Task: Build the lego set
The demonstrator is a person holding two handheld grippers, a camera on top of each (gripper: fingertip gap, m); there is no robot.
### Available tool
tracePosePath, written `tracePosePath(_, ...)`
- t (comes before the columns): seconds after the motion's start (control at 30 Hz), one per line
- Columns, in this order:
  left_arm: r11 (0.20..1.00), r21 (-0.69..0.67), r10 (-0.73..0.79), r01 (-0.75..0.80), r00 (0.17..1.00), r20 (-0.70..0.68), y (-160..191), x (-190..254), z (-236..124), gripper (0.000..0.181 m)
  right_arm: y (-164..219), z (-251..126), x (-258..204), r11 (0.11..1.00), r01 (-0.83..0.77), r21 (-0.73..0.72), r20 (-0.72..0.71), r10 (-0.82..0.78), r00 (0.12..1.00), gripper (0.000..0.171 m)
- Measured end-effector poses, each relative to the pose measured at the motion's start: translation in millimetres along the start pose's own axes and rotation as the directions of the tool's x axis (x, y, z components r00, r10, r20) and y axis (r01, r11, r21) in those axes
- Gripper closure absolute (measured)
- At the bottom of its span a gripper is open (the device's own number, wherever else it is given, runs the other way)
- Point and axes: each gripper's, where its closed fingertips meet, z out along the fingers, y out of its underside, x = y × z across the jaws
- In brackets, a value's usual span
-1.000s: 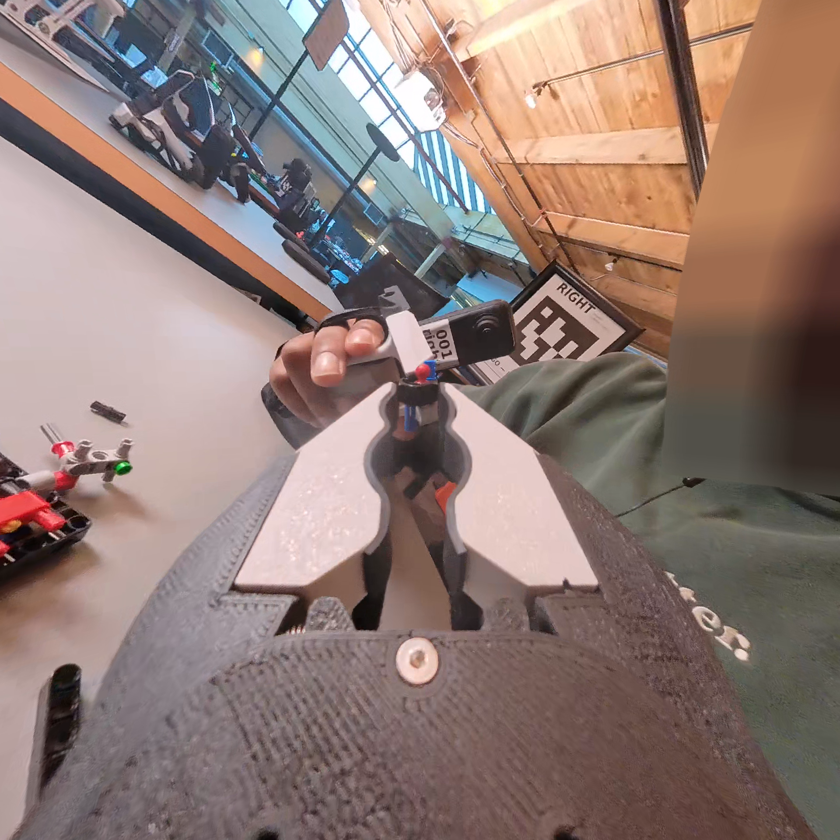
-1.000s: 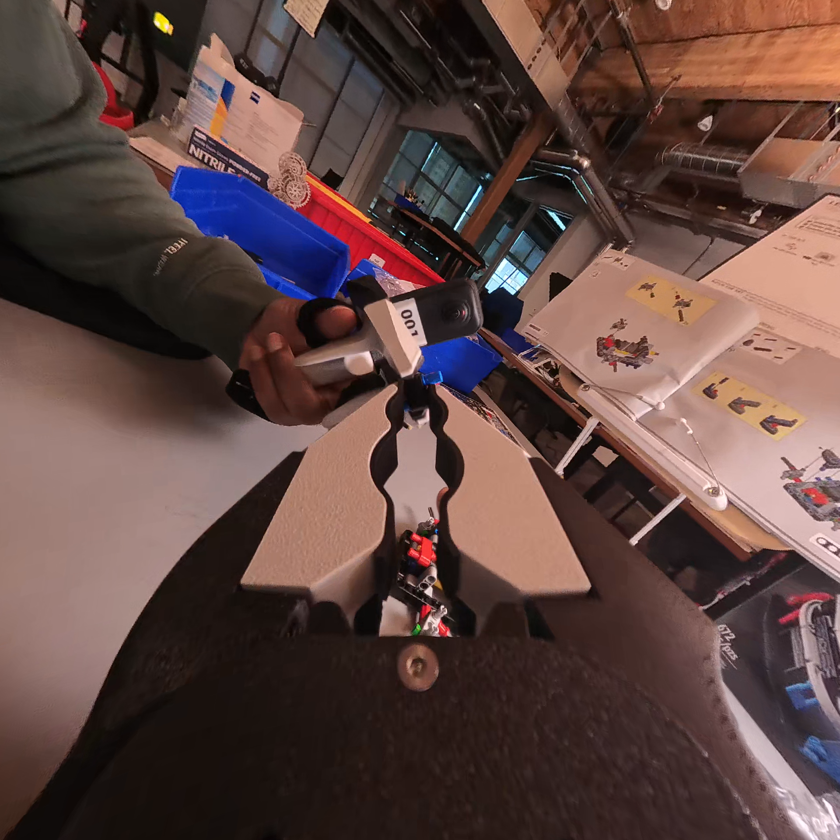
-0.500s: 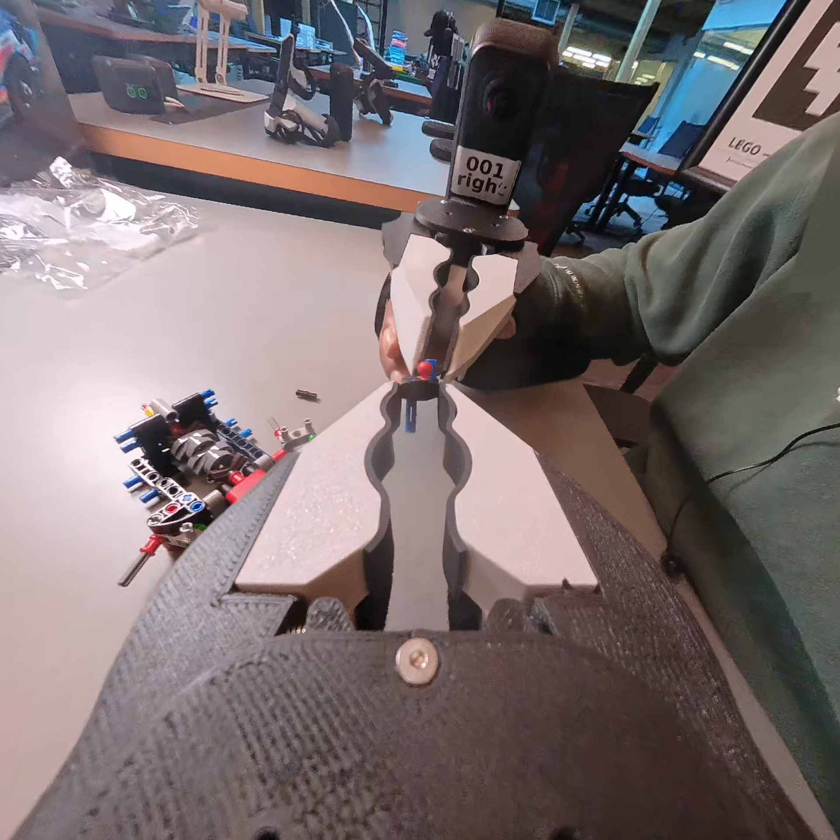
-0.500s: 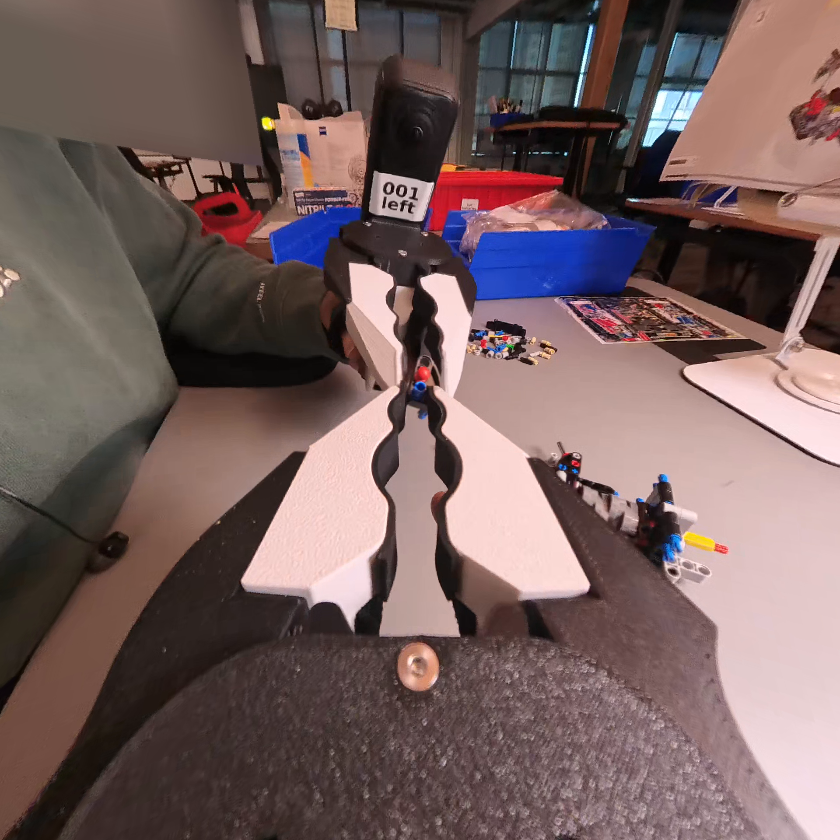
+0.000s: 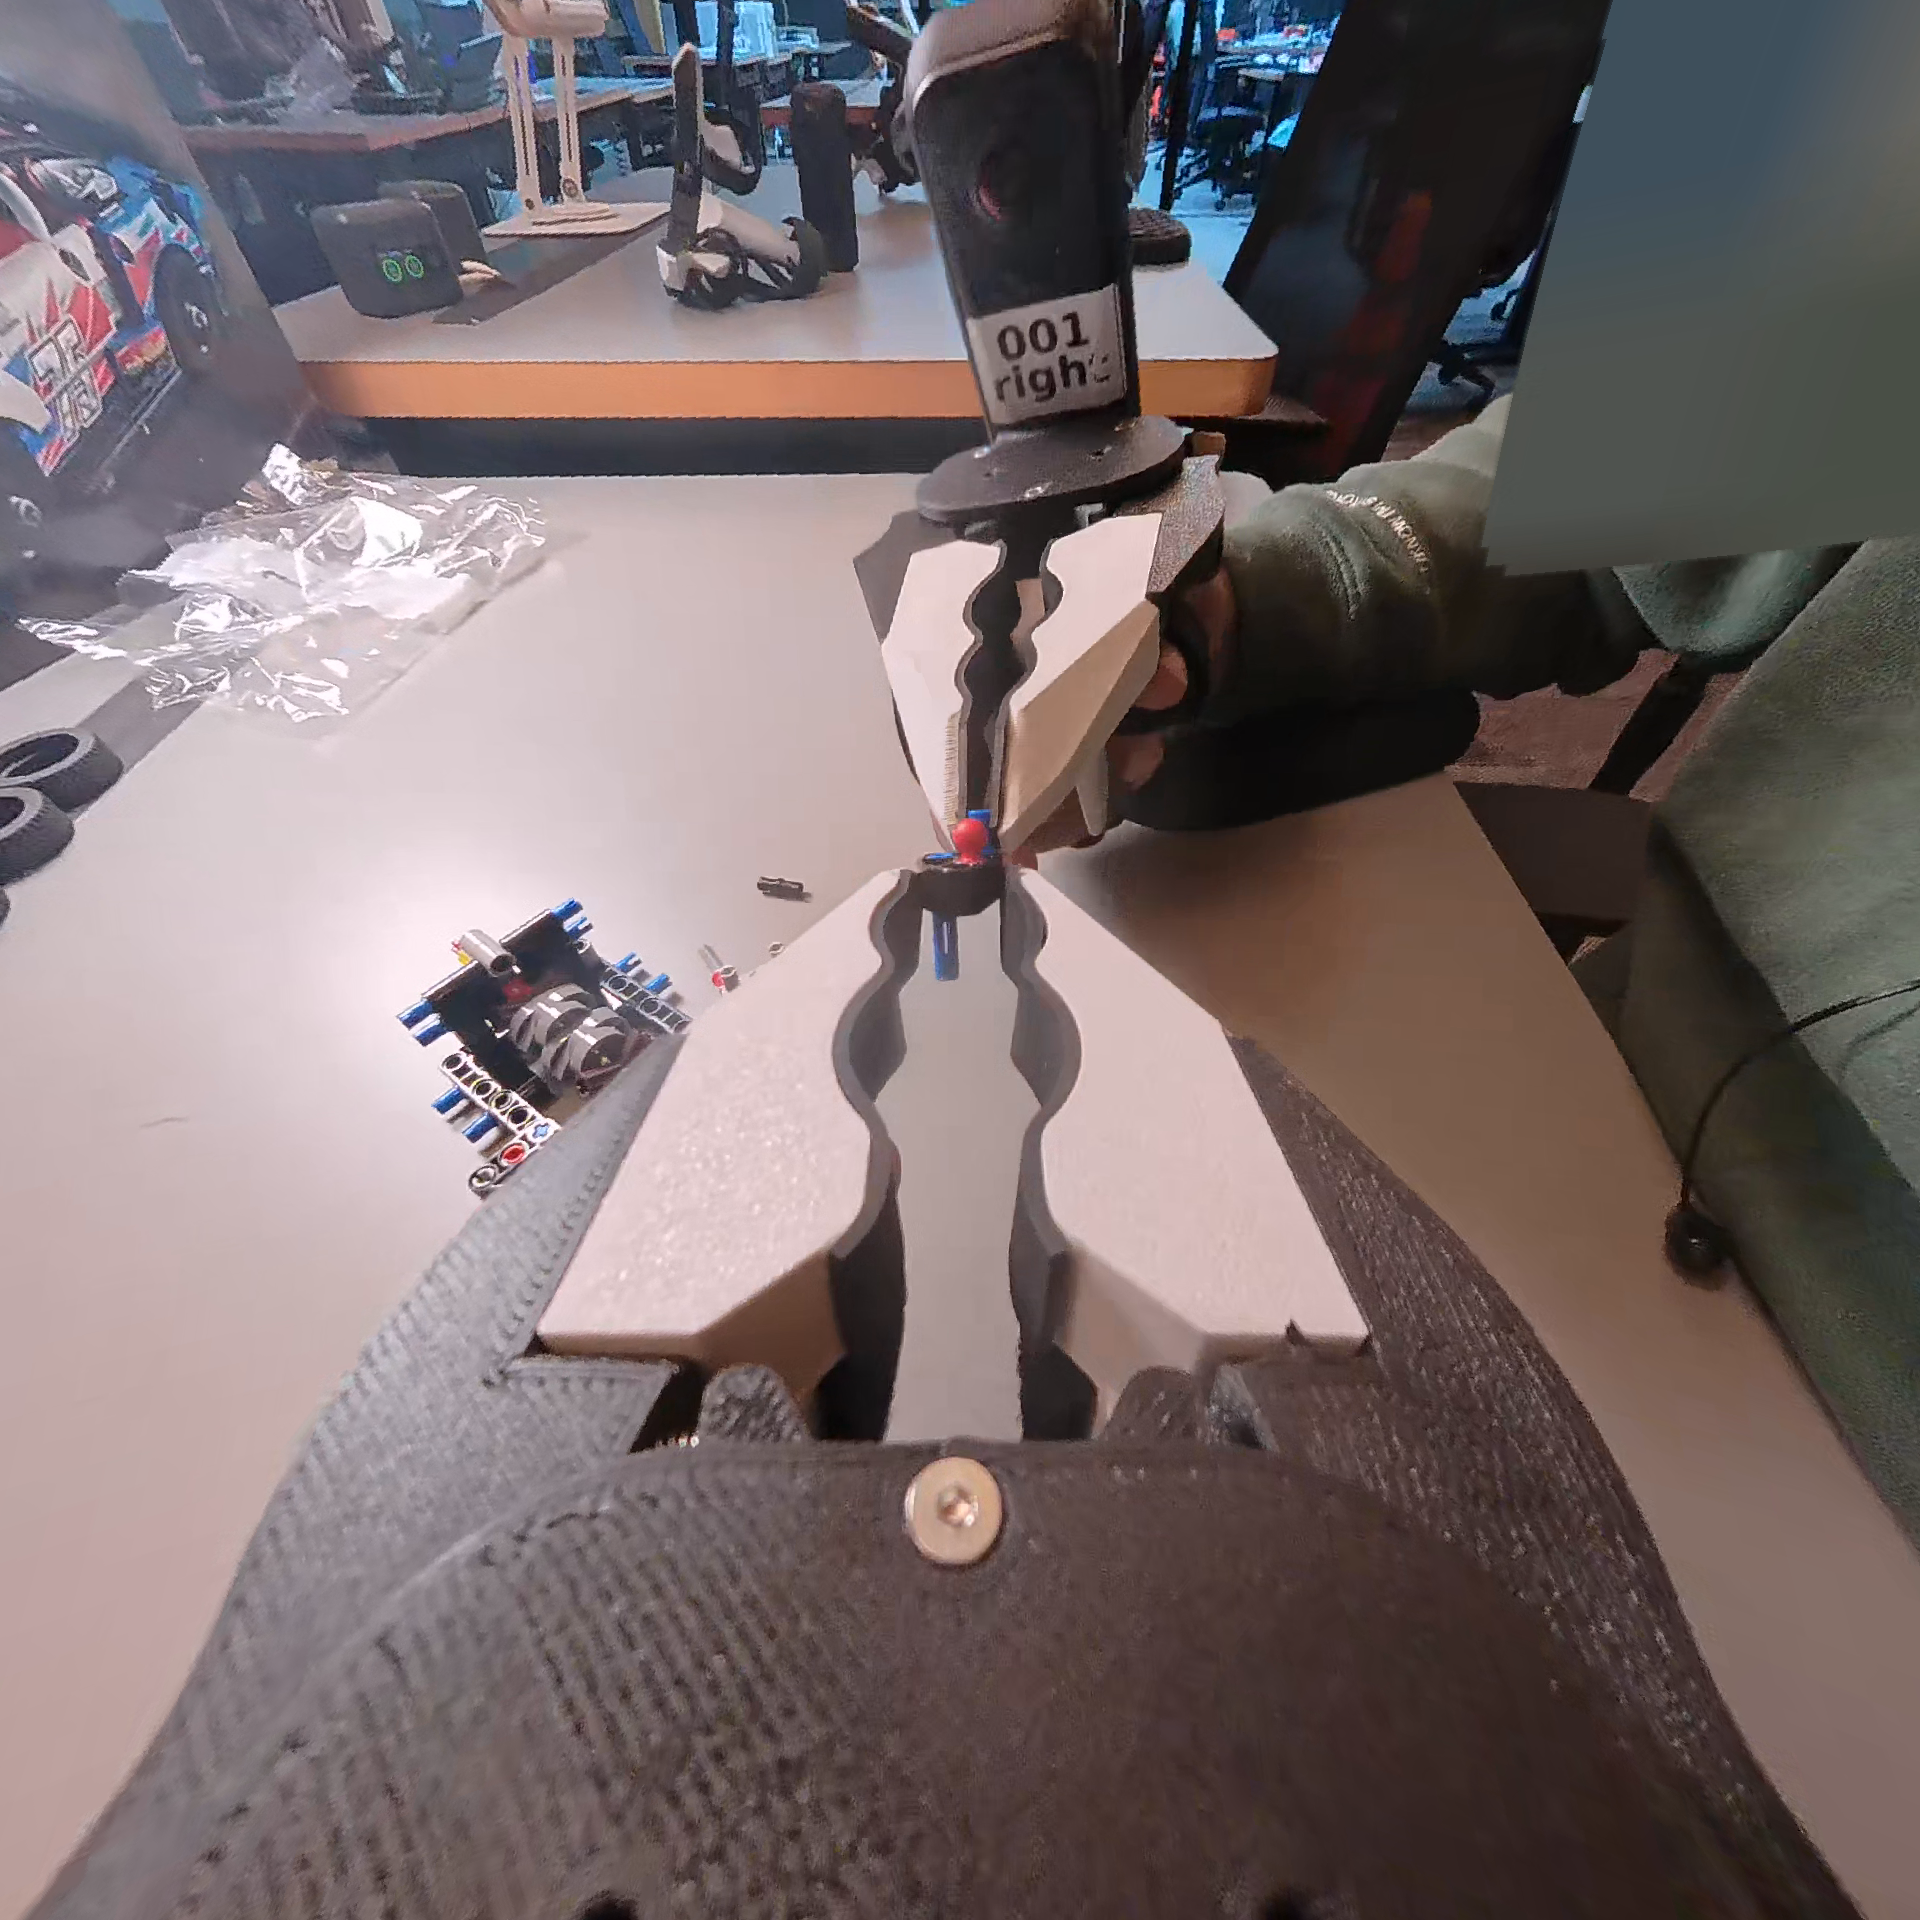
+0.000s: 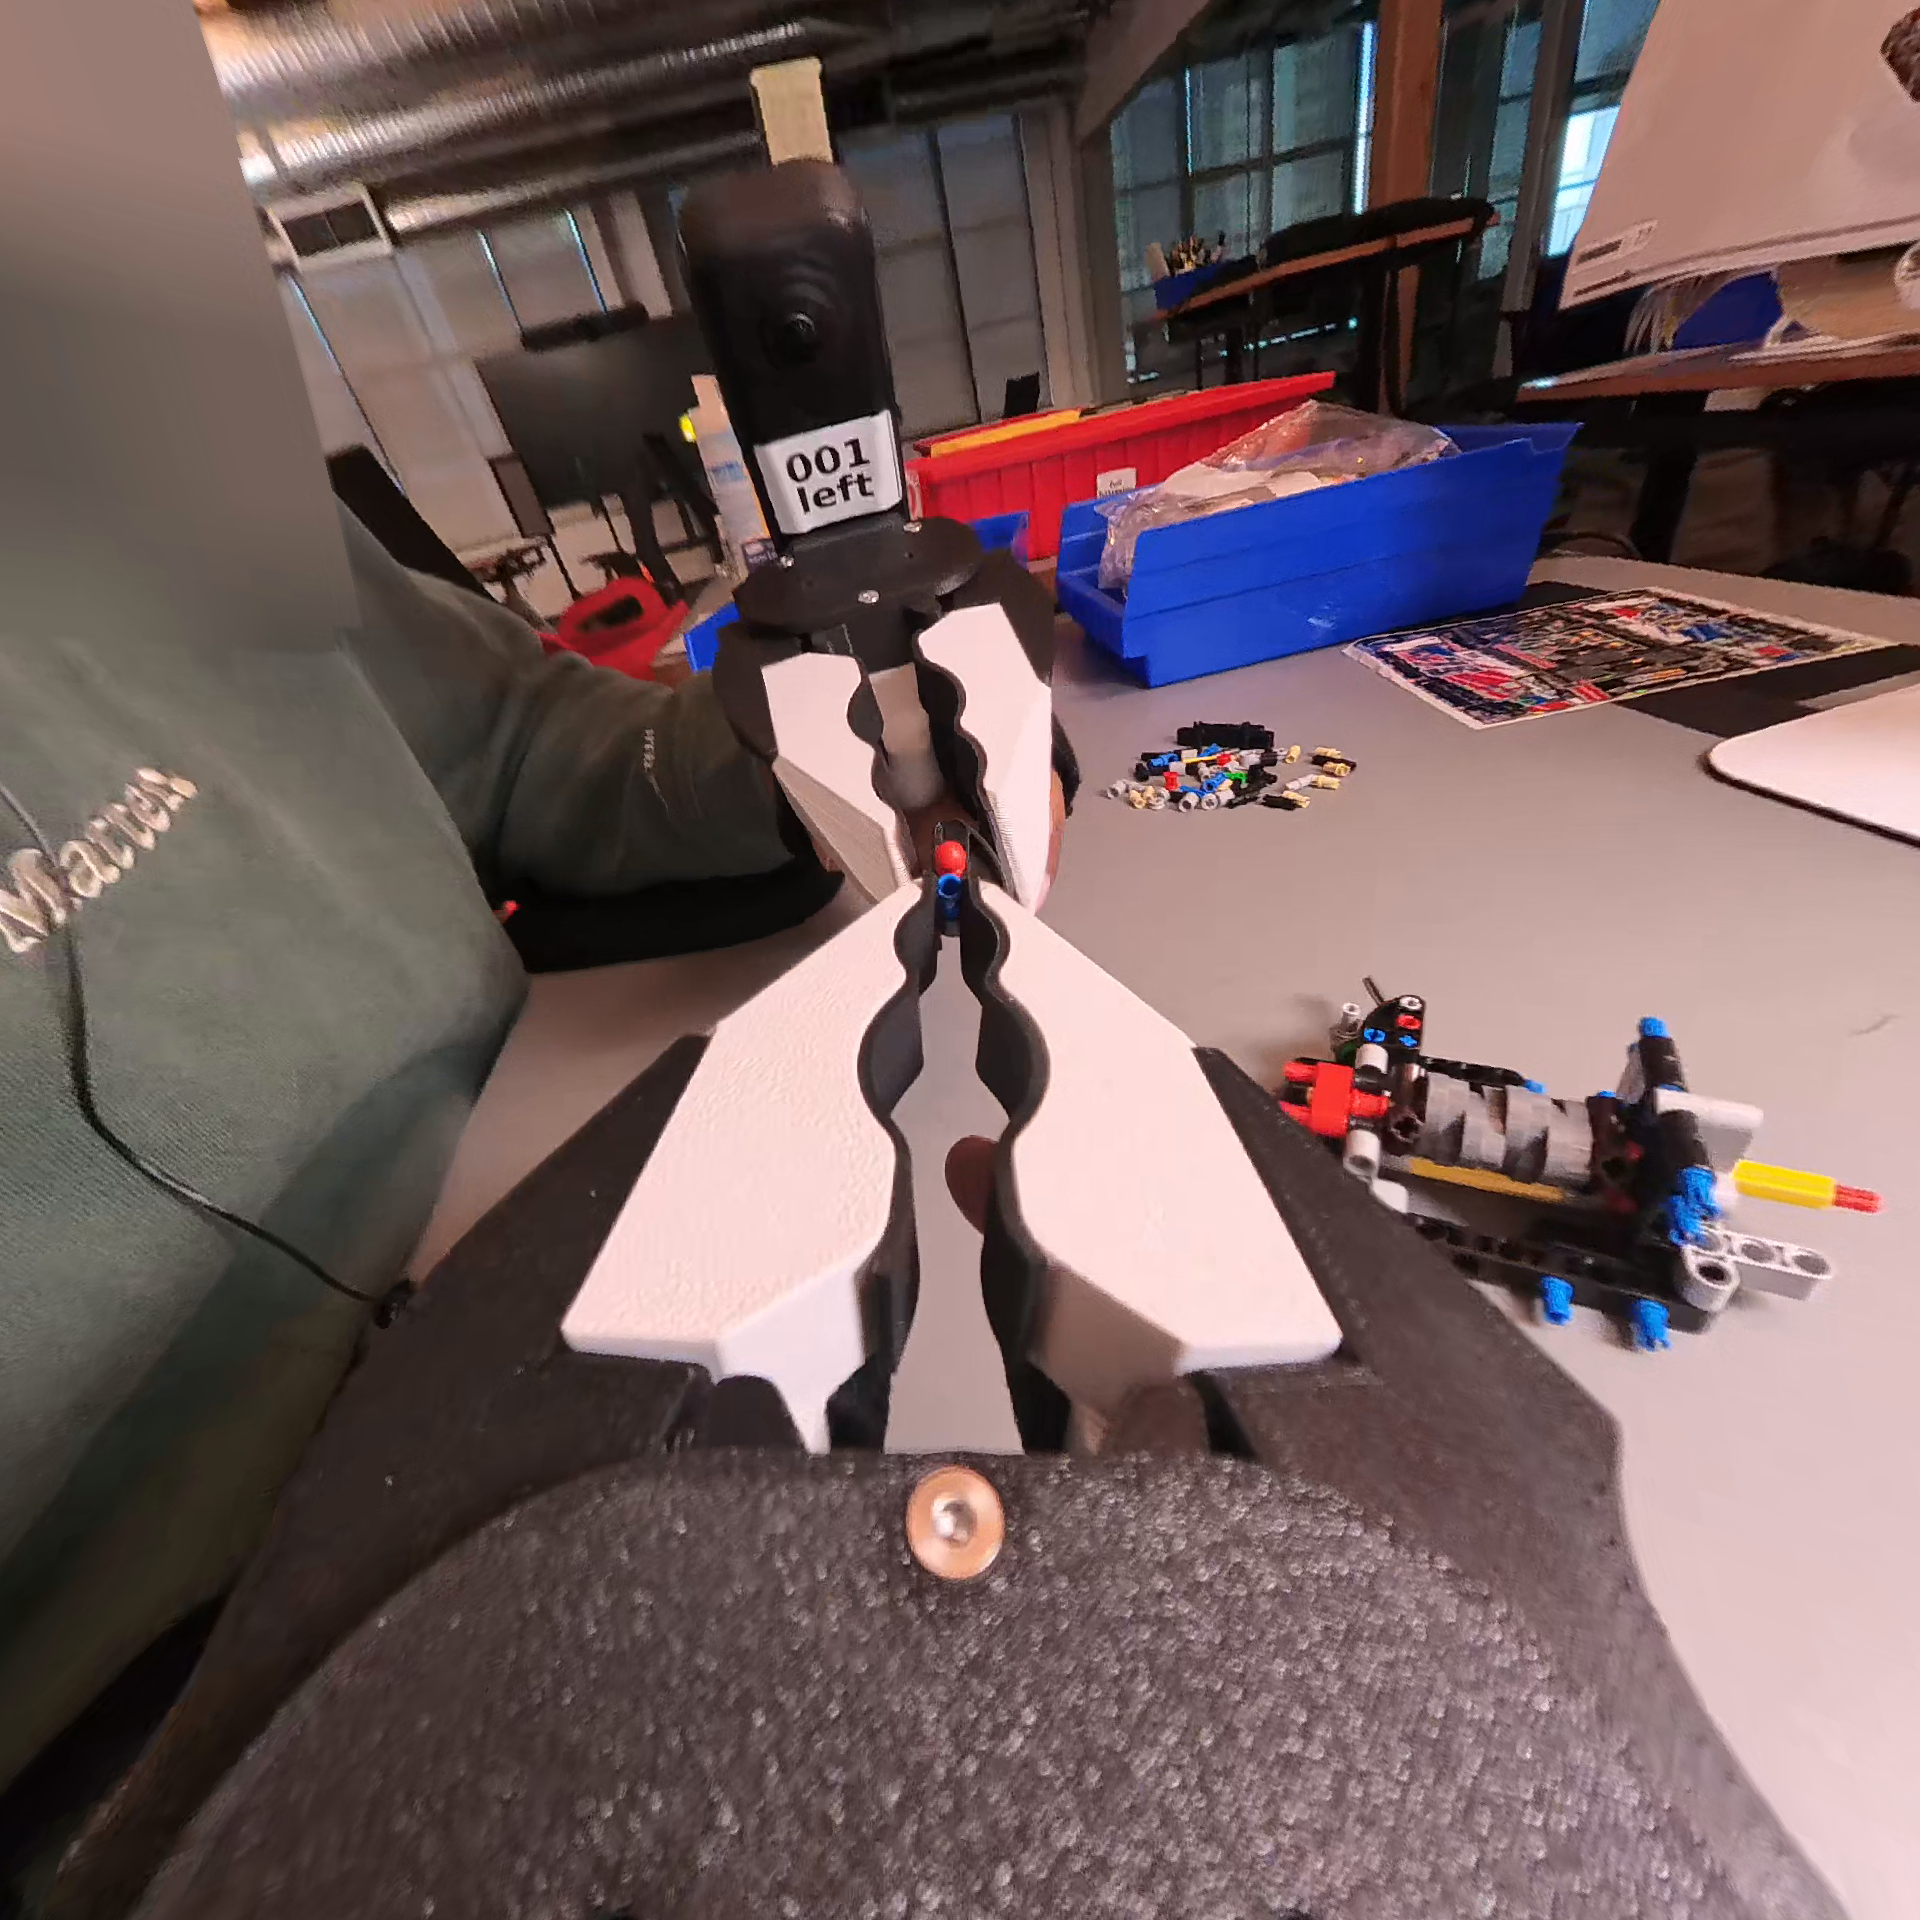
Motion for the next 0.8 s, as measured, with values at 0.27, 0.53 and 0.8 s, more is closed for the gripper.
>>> tracePosePath(0.27, 0.992, -0.099, -0.081, 0.080, 0.997, -0.007, 36, -5, 5, 0.167, -51, -34, 19, 0.963, -0.037, 0.269, -0.034, 0.048, 0.998, 0.170)
tracePosePath(0.53, 0.962, 0.007, -0.273, 0.275, 0.959, -0.072, 19, -11, 3, 0.167, -7, -26, 31, 0.997, 0.075, -0.018, -0.130, -0.076, 0.989, 0.170)
tracePosePath(0.8, 0.661, 0.103, -0.687, 0.743, 0.655, -0.316, 2, -25, -8, 0.168, 41, -12, 34, 0.819, 0.433, -0.378, -0.149, -0.515, 0.844, 0.170)
